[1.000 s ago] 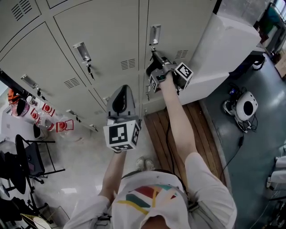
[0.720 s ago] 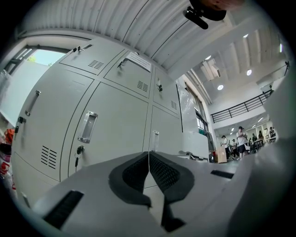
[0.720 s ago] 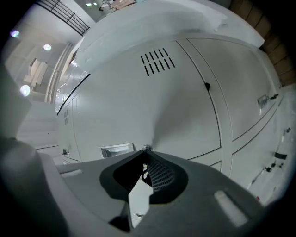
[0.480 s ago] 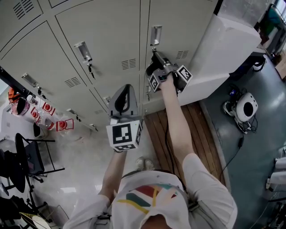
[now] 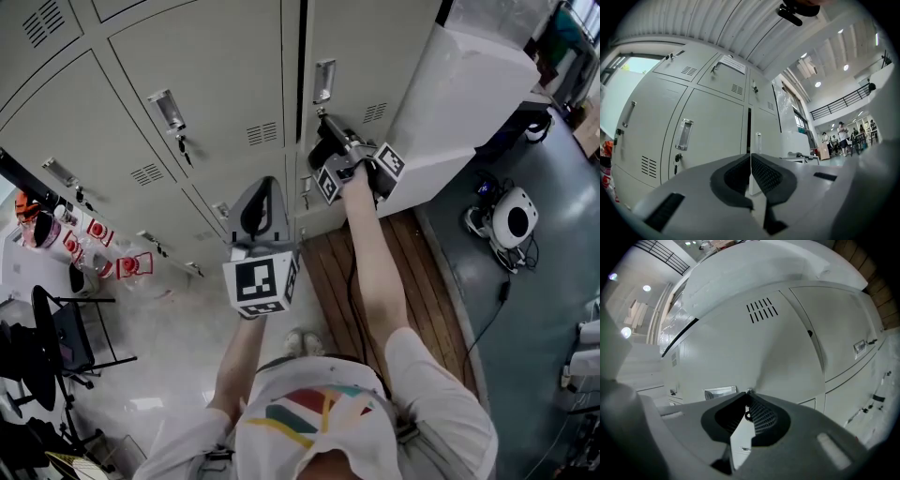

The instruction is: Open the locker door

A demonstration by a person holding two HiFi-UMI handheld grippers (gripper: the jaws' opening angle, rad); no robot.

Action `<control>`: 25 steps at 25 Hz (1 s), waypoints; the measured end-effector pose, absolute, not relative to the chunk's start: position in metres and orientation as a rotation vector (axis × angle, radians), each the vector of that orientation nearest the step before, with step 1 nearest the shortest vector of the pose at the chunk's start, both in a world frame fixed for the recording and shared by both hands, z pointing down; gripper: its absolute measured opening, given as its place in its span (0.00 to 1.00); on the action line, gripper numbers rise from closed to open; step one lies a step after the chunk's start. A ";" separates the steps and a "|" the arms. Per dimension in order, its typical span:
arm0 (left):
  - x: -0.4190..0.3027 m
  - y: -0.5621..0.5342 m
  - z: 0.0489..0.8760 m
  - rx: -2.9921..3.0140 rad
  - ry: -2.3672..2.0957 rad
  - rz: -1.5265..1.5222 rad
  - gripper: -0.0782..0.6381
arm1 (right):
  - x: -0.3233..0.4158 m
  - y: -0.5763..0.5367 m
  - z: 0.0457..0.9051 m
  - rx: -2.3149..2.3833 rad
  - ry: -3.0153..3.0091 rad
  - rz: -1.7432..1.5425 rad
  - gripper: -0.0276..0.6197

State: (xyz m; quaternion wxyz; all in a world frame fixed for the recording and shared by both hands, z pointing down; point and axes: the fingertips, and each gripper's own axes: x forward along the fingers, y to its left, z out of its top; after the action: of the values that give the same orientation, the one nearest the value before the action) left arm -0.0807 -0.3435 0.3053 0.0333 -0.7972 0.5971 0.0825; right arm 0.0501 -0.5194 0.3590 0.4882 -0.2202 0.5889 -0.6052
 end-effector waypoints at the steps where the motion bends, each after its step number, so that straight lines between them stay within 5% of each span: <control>1: -0.078 -0.343 0.305 -2.457 1.829 0.256 0.13 | 0.052 -0.516 0.359 -0.538 1.437 -1.473 0.09; 25: 0.002 -0.336 0.297 -2.597 1.623 0.290 0.13 | 0.165 -0.430 0.361 -0.689 1.447 -1.341 0.08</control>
State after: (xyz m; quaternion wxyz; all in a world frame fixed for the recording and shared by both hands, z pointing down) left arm 0.0021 -0.3364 0.2969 0.0326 -0.8438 0.5273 0.0941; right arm 0.1647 -0.4305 0.3606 0.5021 -0.2851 0.5989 -0.5549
